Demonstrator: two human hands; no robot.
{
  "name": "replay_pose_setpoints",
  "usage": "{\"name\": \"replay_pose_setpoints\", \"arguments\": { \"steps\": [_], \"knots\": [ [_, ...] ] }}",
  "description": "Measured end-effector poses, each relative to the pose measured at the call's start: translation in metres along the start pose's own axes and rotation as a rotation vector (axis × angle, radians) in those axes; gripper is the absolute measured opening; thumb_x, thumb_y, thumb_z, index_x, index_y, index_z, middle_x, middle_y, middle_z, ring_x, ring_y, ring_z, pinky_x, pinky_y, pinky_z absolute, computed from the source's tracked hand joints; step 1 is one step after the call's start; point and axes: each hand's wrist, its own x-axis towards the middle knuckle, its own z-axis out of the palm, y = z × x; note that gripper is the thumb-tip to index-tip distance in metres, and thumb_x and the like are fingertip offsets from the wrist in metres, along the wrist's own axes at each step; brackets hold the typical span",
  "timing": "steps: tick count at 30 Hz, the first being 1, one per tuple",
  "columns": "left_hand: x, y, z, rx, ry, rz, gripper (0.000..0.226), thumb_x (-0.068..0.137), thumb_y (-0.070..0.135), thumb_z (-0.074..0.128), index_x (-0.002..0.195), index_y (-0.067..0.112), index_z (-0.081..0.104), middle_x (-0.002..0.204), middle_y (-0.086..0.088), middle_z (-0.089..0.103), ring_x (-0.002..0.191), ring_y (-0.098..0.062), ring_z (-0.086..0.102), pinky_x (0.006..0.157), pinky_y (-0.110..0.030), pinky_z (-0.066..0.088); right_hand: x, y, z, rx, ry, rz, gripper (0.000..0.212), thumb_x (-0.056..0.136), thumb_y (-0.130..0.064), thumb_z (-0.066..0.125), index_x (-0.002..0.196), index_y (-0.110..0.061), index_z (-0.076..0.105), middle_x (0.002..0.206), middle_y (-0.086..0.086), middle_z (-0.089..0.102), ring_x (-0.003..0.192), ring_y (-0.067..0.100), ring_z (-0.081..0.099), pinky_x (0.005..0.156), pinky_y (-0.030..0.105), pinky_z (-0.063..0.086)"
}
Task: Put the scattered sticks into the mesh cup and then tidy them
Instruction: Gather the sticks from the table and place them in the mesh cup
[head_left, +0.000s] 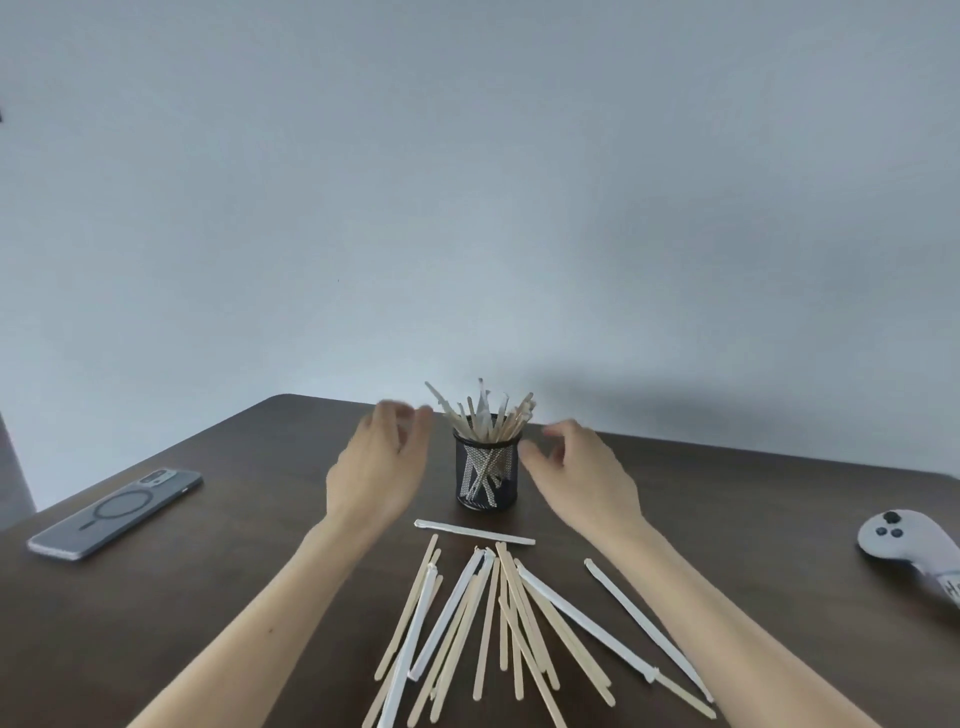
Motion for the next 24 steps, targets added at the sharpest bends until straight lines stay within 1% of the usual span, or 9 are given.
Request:
{"name": "replay_pose_setpoints", "arguments": {
  "steps": [4, 7, 10, 13, 15, 17, 20, 22, 24],
  "knots": [
    [-0.046, -0.015, 0.007, 0.353, -0.214, 0.008, 0.061, 0.096, 0.071, 0.038, 0.120, 0.021, 0.063, 0.124, 0.003, 0.067, 0.107, -0.023, 0.066, 0.082, -0.036, 0.042, -0.051, 0.011, 0.005, -0.235, -0.159, -0.016, 0.071, 0.088, -0.071, 0.048, 0.138, -0.021, 0.053, 0.131, 0.000, 0.056, 0.114, 0.020, 0.061, 0.086, 0.037, 0.053],
    [-0.076, -0.013, 0.010, 0.597, -0.370, 0.030, 0.071, 0.089, 0.081, 0.039, 0.101, 0.015, 0.058, 0.120, -0.004, 0.064, 0.110, -0.028, 0.066, 0.082, -0.038, 0.042, -0.079, 0.012, 0.007, -0.460, -0.286, -0.009, 0.086, 0.079, -0.085, 0.045, 0.131, -0.017, 0.058, 0.132, 0.005, 0.053, 0.122, 0.023, 0.055, 0.086, 0.036, 0.050],
    [-0.090, -0.009, 0.013, 0.712, -0.442, 0.070, 0.057, 0.088, 0.074, 0.051, 0.096, 0.017, 0.056, 0.121, -0.005, 0.064, 0.113, -0.028, 0.066, 0.082, -0.035, 0.041, -0.094, 0.010, 0.014, -0.497, -0.373, 0.003, 0.071, 0.079, -0.077, 0.057, 0.115, -0.016, 0.065, 0.123, 0.005, 0.057, 0.116, 0.024, 0.057, 0.082, 0.035, 0.048],
    [-0.089, -0.008, 0.019, 0.616, -0.446, 0.043, 0.039, 0.089, 0.053, 0.063, 0.099, 0.016, 0.060, 0.114, -0.003, 0.068, 0.106, -0.029, 0.068, 0.081, -0.034, 0.043, -0.098, 0.009, 0.017, -0.401, -0.327, 0.028, 0.044, 0.086, -0.055, 0.063, 0.107, -0.016, 0.069, 0.113, 0.004, 0.063, 0.107, 0.025, 0.064, 0.076, 0.032, 0.045],
    [-0.083, -0.010, 0.023, 0.510, -0.489, -0.012, 0.026, 0.084, 0.039, 0.068, 0.083, 0.015, 0.057, 0.092, -0.001, 0.068, 0.079, -0.027, 0.070, 0.077, -0.032, 0.050, -0.098, 0.007, 0.015, -0.372, -0.319, 0.049, 0.036, 0.088, -0.044, 0.064, 0.109, -0.016, 0.070, 0.111, 0.005, 0.067, 0.103, 0.028, 0.067, 0.076, 0.033, 0.047],
    [-0.076, -0.010, 0.026, 0.430, -0.558, -0.089, 0.027, 0.079, 0.026, 0.068, 0.068, 0.013, 0.048, 0.069, 0.000, 0.057, 0.054, -0.026, 0.066, 0.070, -0.029, 0.060, -0.096, 0.003, 0.011, -0.367, -0.333, 0.066, 0.034, 0.087, -0.038, 0.067, 0.112, -0.014, 0.068, 0.113, 0.006, 0.069, 0.104, 0.029, 0.067, 0.077, 0.034, 0.049],
    [-0.066, -0.010, 0.026, 0.324, -0.618, -0.143, 0.015, 0.073, 0.016, 0.070, 0.073, 0.004, 0.062, 0.054, -0.001, 0.051, 0.057, -0.029, 0.067, 0.073, -0.040, 0.068, -0.092, -0.003, 0.008, -0.403, -0.343, 0.046, 0.031, 0.086, -0.028, 0.071, 0.111, -0.011, 0.066, 0.115, 0.009, 0.069, 0.106, 0.031, 0.067, 0.074, 0.032, 0.046],
    [-0.063, -0.011, 0.028, 0.274, -0.620, -0.160, 0.023, 0.072, 0.017, 0.071, 0.086, -0.002, 0.071, 0.058, -0.004, 0.058, 0.067, -0.032, 0.076, 0.070, -0.043, 0.068, -0.093, -0.009, 0.009, -0.464, -0.336, 0.003, 0.028, 0.089, -0.021, 0.067, 0.115, -0.010, 0.065, 0.119, 0.010, 0.067, 0.110, 0.031, 0.067, 0.077, 0.034, 0.047],
    [-0.064, -0.013, 0.030, 0.273, -0.617, -0.173, 0.019, 0.072, 0.019, 0.070, 0.073, 0.002, 0.063, 0.059, -0.004, 0.054, 0.063, -0.031, 0.072, 0.066, -0.038, 0.068, -0.094, -0.011, 0.013, -0.514, -0.325, -0.035, 0.027, 0.091, -0.017, 0.065, 0.117, -0.010, 0.066, 0.121, 0.010, 0.068, 0.112, 0.030, 0.066, 0.086, 0.036, 0.051]
  ]
}}
